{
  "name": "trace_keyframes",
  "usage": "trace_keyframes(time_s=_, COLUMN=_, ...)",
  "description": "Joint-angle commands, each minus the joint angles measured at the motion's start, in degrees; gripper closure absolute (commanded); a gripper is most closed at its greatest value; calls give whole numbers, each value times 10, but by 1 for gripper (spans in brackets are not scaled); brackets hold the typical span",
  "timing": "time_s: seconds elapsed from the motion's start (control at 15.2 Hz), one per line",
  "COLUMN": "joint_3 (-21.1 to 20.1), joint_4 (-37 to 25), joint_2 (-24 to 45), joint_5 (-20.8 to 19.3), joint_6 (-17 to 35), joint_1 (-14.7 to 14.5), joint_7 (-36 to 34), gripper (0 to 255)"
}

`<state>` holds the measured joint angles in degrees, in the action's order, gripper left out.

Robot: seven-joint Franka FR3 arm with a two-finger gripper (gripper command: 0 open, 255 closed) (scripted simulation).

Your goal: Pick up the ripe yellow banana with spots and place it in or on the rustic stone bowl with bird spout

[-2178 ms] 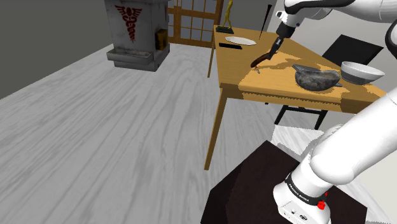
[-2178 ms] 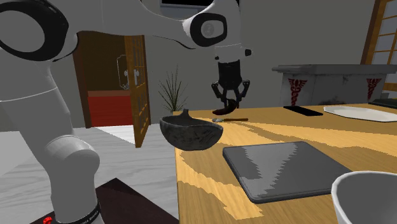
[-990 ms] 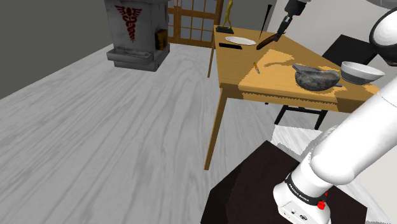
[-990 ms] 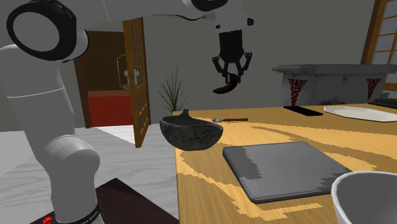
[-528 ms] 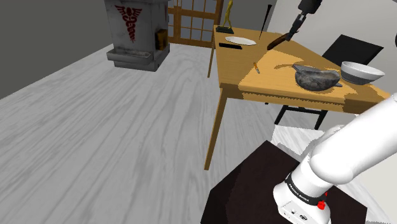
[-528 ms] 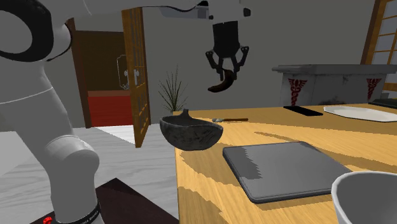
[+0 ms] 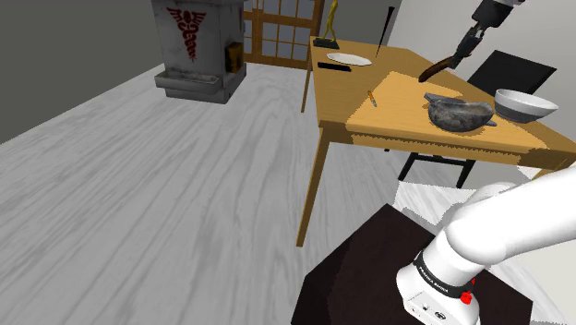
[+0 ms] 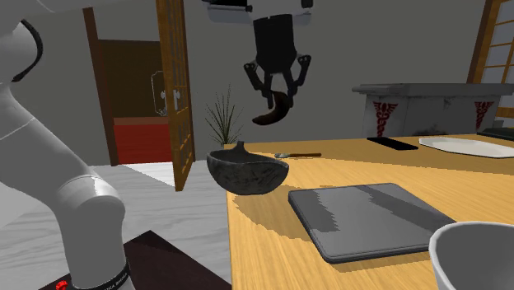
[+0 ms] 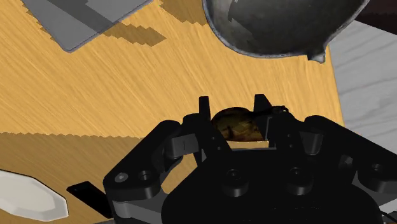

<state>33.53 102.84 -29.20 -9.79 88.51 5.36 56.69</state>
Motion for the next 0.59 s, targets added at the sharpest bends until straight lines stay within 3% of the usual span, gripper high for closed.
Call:
trace_keyframes(time_s=0.0, joint_3=1, joint_4=15, joint_2=-28, joint_5=-13, joint_6=-10, joint_1=12, joint_7=10, gripper=255)
trace_keyframes(time_s=0.4, joint_3=10, joint_4=45, joint_2=-105, joint_5=-51, joint_6=-48, joint_1=49, joint_7=51, gripper=255)
trace_keyframes(time_s=0.53, joint_3=10, joint_4=67, joint_2=-113, joint_5=-54, joint_6=-34, joint_1=53, joint_7=50, gripper=255)
